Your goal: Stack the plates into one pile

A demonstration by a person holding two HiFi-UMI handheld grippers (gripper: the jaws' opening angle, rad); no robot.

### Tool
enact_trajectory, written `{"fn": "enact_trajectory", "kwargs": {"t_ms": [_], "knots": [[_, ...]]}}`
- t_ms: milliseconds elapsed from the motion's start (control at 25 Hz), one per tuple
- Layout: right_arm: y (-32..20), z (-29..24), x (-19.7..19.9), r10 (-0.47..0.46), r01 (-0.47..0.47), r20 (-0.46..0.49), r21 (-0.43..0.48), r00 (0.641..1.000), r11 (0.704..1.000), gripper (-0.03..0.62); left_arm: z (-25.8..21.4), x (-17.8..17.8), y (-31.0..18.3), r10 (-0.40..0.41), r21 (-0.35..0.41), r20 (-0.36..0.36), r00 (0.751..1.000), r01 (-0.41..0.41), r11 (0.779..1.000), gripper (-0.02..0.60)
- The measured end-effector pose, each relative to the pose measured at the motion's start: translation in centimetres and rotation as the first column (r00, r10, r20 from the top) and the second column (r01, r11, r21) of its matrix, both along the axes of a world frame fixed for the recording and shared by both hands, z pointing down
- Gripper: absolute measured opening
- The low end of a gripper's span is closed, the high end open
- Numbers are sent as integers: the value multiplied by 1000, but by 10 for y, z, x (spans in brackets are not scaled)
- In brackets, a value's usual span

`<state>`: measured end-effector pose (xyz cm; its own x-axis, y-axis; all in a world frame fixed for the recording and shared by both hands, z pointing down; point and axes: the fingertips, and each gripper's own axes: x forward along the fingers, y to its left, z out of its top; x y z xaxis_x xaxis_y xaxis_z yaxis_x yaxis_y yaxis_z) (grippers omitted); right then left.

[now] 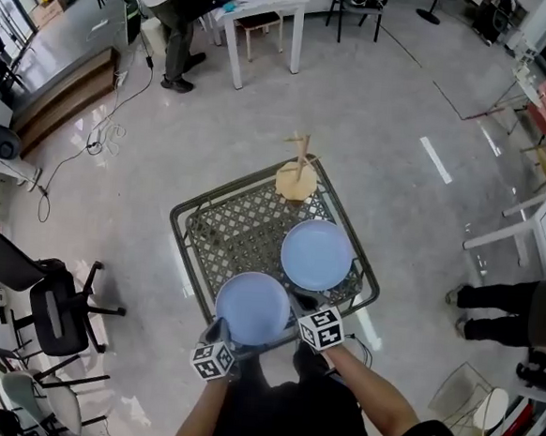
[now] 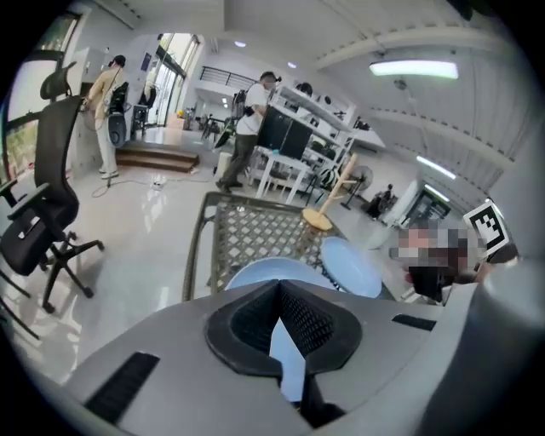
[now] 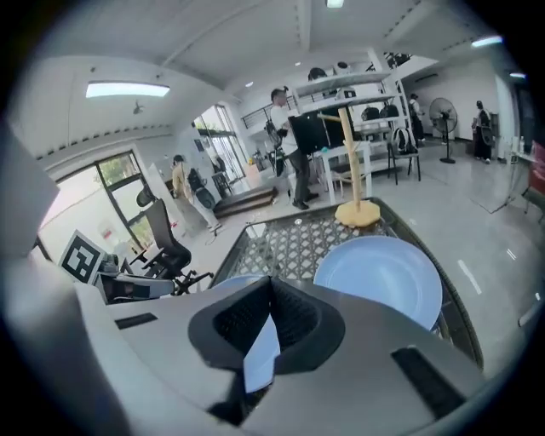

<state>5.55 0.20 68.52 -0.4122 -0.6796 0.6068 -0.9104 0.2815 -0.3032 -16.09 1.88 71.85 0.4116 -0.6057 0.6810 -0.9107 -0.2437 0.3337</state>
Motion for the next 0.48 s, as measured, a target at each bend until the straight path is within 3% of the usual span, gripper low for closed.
{"fn": "enact_trajectory", "kwargs": {"t_ms": [120, 240, 480], "knots": [[-2, -37, 10, 39, -41, 16, 117, 999, 992, 9, -45, 33, -18, 68, 138, -40, 997, -62, 988, 14], [-2, -69, 19, 70, -73, 23, 211, 997, 975, 9, -92, 64, -35, 128, 265, -59, 990, -108, 958, 12], [0, -112, 46, 147, -158, 58, 300, 987, 941, 9, -144, 115, -61, 227, 372, -64, 972, -187, 909, 14]]}}
